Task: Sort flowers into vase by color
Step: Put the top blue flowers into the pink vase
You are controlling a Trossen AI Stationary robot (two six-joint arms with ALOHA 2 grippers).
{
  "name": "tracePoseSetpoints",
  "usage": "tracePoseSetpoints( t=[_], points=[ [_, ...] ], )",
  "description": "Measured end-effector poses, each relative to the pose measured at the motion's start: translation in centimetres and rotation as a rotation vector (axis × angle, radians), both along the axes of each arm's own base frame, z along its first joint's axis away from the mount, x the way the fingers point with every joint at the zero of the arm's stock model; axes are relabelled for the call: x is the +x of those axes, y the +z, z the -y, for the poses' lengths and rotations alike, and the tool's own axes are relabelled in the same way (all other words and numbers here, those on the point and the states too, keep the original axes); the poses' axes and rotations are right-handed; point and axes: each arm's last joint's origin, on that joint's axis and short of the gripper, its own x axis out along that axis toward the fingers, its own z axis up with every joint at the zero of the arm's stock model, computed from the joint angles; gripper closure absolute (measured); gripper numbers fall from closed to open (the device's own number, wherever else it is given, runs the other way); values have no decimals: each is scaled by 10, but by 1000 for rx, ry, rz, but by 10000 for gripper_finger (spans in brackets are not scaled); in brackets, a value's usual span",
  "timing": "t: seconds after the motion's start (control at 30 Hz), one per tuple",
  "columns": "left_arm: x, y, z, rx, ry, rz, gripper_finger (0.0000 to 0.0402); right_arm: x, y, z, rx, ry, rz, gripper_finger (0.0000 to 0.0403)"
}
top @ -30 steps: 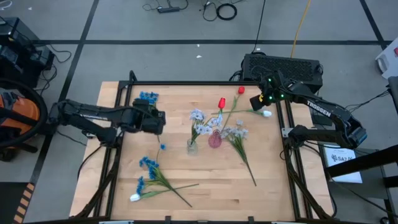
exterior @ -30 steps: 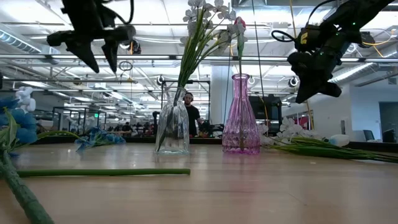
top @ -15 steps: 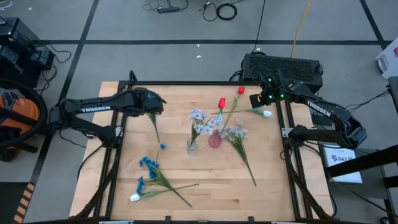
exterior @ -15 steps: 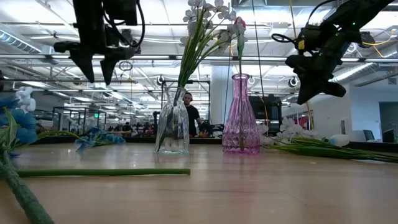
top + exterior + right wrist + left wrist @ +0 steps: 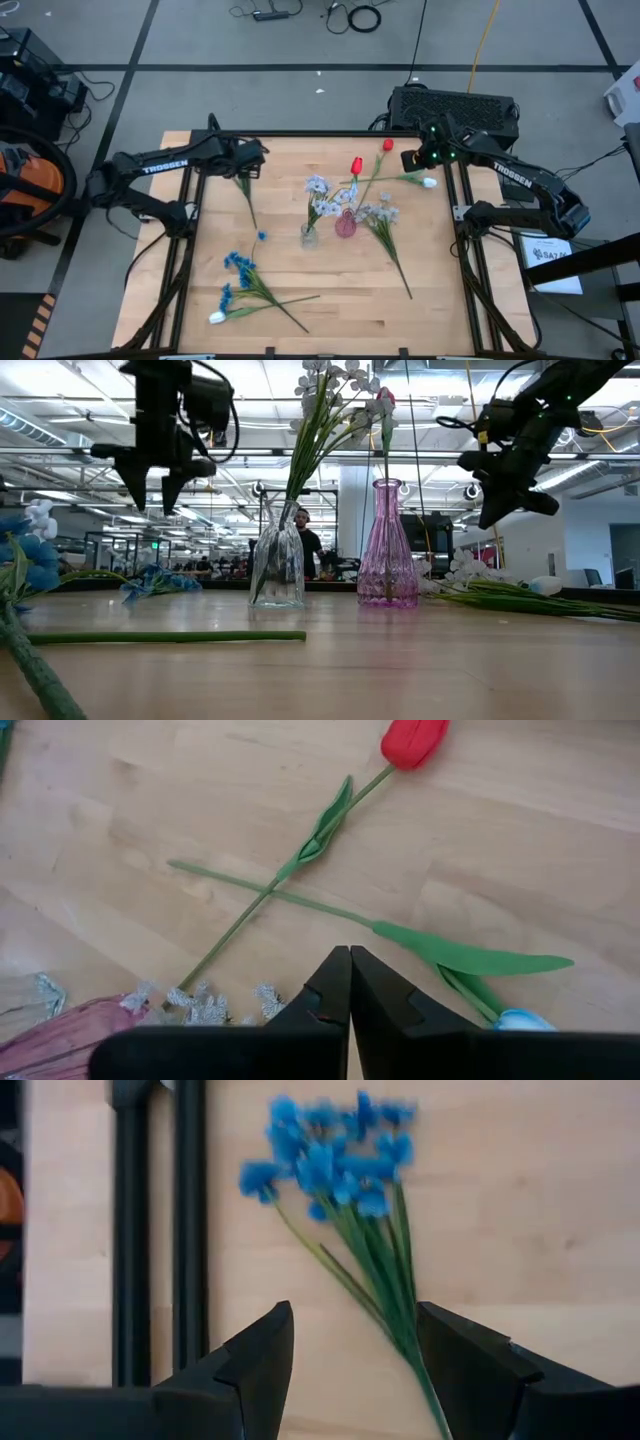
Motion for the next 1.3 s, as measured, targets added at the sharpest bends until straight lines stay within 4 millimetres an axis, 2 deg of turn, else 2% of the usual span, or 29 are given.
tracePoseSetpoints(
  t=[0.2,0.57,0.77,0.93,1.17,1.3],
  points=[
    [7,-31,-17,-118,12,19,185,4,0,-3,7,12,3,403],
    [2,-94,-38,-292,86,122,185,11,0,-10,17,42,8,403],
    [4,-115,-47,-319,97,103,190,13,0,-13,24,48,10,403],
    [5,-126,-48,-346,84,105,240,14,0,-13,15,65,5,403],
    [10,-124,-49,-319,56,165,382,13,0,-12,-30,77,-31,403],
    [17,-111,-54,-282,45,218,383,13,0,-12,-64,130,-52,403]
  ],
)
